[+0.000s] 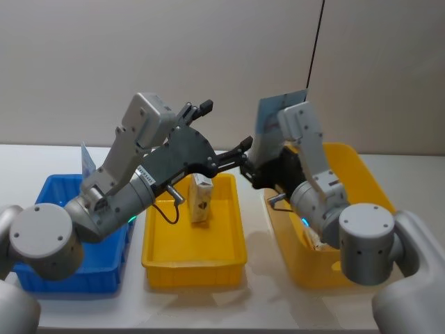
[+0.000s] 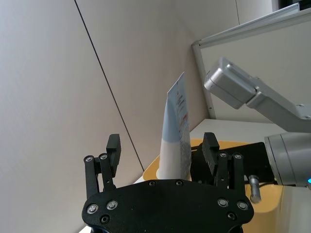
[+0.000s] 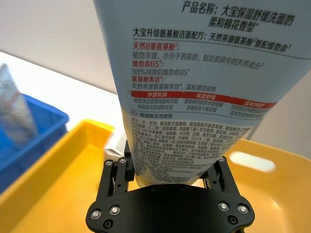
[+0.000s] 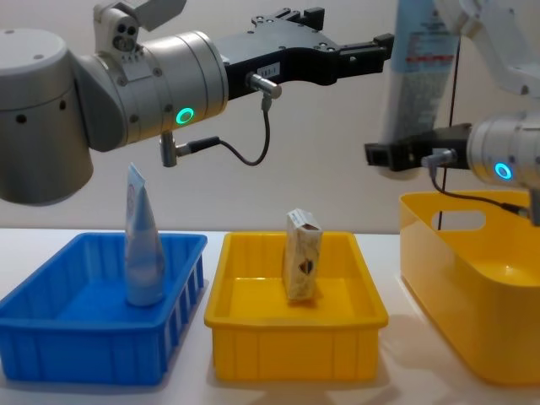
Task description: Bimanual collaborative sorting of washing and personal care products
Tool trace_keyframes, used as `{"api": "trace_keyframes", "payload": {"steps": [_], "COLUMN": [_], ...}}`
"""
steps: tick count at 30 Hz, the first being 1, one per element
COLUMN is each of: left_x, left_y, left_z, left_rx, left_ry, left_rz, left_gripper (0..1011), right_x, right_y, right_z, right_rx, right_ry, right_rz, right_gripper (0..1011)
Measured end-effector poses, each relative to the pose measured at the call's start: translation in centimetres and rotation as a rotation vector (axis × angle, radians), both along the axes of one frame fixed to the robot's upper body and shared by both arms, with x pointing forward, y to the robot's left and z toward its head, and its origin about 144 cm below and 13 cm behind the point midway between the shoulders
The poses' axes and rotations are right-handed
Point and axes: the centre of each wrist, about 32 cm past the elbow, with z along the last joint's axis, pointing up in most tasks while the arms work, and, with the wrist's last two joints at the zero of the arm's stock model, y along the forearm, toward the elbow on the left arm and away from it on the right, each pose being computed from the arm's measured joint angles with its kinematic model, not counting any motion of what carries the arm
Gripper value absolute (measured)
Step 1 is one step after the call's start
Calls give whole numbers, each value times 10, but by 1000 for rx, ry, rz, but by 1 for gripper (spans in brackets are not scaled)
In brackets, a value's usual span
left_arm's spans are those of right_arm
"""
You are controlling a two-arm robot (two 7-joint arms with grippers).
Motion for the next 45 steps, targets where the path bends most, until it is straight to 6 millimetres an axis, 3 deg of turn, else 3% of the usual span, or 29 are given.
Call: {"api": "trace_keyframes", "payload": {"steps": [23, 42, 45], "left_x": [0, 0, 0], "left_y": [0, 0, 0], "left_z": [0, 0, 0], "left_rx": [0, 0, 0], "left_ry": [0, 0, 0], "left_rz": [0, 0, 0], "left_gripper": [1001, 1001, 1001], "right_x": [34, 66, 68], "right_y": [-19, -27, -27], "right_z": [7, 10, 10], "right_rx": [-105, -263, -274], "right_ry": [236, 412, 424], "right_rz": [-370, -484, -490], "right_gripper": [642, 642, 710]}}
